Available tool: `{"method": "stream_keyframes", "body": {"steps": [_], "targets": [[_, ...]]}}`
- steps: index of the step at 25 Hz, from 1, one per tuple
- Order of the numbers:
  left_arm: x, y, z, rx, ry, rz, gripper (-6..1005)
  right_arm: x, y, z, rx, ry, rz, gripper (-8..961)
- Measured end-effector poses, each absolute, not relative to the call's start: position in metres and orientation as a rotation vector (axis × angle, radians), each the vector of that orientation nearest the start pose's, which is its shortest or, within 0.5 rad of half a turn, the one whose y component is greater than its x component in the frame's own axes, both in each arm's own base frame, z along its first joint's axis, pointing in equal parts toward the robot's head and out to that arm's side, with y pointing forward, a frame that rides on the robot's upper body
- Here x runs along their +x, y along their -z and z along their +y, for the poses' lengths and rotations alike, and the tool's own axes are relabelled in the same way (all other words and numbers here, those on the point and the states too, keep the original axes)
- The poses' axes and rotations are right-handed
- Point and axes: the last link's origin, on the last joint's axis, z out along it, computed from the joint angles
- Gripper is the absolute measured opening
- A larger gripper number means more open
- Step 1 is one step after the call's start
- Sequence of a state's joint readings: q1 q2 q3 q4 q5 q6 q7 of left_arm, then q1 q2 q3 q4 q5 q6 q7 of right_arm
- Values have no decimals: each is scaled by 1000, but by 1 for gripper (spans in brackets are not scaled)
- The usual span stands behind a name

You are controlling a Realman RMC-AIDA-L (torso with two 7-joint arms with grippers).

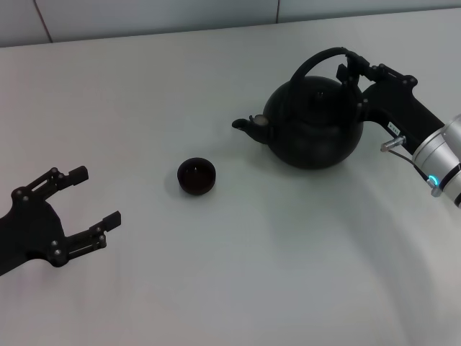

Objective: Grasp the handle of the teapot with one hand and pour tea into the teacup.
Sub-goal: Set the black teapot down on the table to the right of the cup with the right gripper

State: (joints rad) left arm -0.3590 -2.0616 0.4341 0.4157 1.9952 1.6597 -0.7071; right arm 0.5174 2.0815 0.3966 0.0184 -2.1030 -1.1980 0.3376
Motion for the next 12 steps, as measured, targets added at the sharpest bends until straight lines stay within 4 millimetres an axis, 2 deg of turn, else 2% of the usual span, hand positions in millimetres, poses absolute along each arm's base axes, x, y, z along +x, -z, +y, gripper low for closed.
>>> {"method": "stream_keyframes", "body": {"steps": [2, 7, 10, 12], "targets": [[-321, 4, 258, -2503, 791, -231, 864, 316, 32, 334, -1858, -725, 516, 184], [-321, 4, 259, -2502, 791, -231, 864, 316, 30, 331, -1851, -739, 508, 409], [-321, 4, 259, -2502, 792, -231, 864, 317, 30, 330, -1850, -739, 509, 608], [-321, 4, 259, -2501, 792, -231, 864, 317, 30, 330, -1849, -739, 510, 626]]}}
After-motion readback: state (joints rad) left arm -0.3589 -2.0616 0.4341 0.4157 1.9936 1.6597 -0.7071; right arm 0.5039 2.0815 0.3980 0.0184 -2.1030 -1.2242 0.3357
